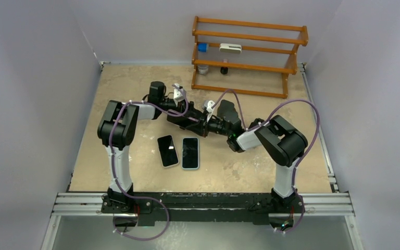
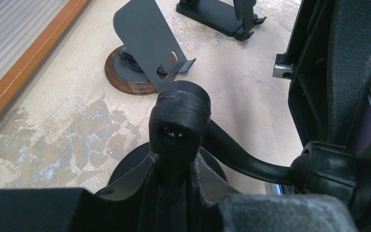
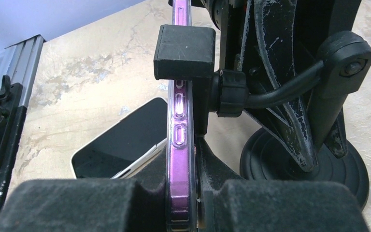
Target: Place the phone on the phone stand
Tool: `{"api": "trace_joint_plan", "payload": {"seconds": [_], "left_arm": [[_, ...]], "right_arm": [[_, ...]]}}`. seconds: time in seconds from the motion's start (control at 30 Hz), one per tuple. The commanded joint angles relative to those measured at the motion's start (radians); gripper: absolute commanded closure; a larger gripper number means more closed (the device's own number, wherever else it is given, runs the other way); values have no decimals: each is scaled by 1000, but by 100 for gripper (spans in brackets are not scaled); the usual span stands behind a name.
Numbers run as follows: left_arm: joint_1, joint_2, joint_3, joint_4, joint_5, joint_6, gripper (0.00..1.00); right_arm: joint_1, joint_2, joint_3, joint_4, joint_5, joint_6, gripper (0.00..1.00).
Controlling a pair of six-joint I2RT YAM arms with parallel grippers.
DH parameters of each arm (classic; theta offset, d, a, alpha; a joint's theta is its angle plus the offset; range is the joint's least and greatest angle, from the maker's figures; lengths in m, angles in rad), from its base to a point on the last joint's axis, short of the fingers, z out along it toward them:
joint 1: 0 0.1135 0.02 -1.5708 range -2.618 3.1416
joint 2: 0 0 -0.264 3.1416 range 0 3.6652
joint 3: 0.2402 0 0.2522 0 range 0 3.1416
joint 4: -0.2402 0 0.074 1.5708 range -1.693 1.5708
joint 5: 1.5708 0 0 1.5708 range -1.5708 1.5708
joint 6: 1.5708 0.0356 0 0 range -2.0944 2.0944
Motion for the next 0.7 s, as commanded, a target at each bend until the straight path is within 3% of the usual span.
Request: {"api": "trace_joint_plan", "payload": {"seconds": [0.0, 0.27, 0.67], "left_arm": [[-24, -10, -33, -47, -11, -44, 100], [-24, -35, -71, -19, -20, -41, 100], [-24, -45, -97, 52, -108, -113, 100]], "right_arm": [[6, 99, -11, -494, -6, 77, 100], [-17, 120, 23, -446, -67, 210, 100], [-18, 26, 7, -512, 108, 295, 100]]}}
